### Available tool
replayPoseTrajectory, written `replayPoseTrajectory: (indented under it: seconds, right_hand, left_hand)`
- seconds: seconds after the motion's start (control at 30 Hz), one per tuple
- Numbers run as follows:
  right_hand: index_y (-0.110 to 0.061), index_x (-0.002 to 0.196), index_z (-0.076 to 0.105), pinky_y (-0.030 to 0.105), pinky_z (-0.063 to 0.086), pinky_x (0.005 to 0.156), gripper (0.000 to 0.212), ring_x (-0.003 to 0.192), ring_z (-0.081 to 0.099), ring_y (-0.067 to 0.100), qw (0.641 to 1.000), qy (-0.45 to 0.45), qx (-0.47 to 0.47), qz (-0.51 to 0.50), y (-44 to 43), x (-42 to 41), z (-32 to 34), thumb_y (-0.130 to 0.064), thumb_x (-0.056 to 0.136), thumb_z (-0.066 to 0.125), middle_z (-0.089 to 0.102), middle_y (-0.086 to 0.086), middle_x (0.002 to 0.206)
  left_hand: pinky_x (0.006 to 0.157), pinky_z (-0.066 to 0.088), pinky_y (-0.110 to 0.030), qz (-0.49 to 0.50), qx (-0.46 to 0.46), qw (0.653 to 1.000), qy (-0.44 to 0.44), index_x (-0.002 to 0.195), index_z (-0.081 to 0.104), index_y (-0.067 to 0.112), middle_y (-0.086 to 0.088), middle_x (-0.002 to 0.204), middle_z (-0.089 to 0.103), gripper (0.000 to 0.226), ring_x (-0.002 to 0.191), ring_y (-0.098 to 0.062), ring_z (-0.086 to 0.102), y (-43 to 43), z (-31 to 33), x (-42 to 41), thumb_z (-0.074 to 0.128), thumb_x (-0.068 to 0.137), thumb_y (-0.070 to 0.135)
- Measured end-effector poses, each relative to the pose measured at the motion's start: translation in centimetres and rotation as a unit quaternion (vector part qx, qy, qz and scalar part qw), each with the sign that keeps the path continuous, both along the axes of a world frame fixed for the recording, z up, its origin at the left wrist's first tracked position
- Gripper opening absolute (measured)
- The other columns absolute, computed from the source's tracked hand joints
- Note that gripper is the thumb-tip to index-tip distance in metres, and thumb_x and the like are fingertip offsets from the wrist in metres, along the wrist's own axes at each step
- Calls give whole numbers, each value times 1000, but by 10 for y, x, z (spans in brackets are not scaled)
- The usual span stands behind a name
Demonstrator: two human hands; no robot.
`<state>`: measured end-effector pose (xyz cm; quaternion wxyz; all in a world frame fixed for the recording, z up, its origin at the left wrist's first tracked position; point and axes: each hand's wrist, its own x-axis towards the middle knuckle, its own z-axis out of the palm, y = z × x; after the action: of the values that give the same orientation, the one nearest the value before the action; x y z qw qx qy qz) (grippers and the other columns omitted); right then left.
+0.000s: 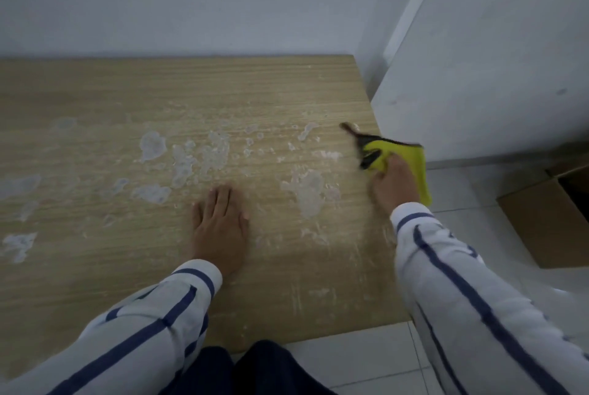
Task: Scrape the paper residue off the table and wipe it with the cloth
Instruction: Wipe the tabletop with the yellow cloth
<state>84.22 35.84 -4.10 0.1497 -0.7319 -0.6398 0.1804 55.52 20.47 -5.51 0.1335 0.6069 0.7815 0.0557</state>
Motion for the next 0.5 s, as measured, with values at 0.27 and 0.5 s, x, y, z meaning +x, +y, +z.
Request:
replayPoseTrajectory:
  seconds: [0.27, 0.5]
  right_hand:
    - [-6, 122, 50, 41, 49, 84, 39, 101, 59, 37, 963, -10, 25, 267, -93, -106, 1, -24, 87, 53, 62, 19, 114]
    - [-11, 87, 44, 38, 43, 68, 19, 79, 55, 33, 997, 70, 17, -7, -82, -129, 23, -29, 89, 52, 55, 11, 86]
  left_hand:
    - [117, -1, -43, -12, -4, 999, -36, 150, 12, 16, -1, 159, 5, 55, 146, -20, -2, 2, 7, -6, 24, 100, 34]
    - [117, 1, -37, -66, -9, 993, -93, 150, 14, 16, -2, 158, 8, 58, 146, -17, 2, -7, 20, -37, 34, 98, 32]
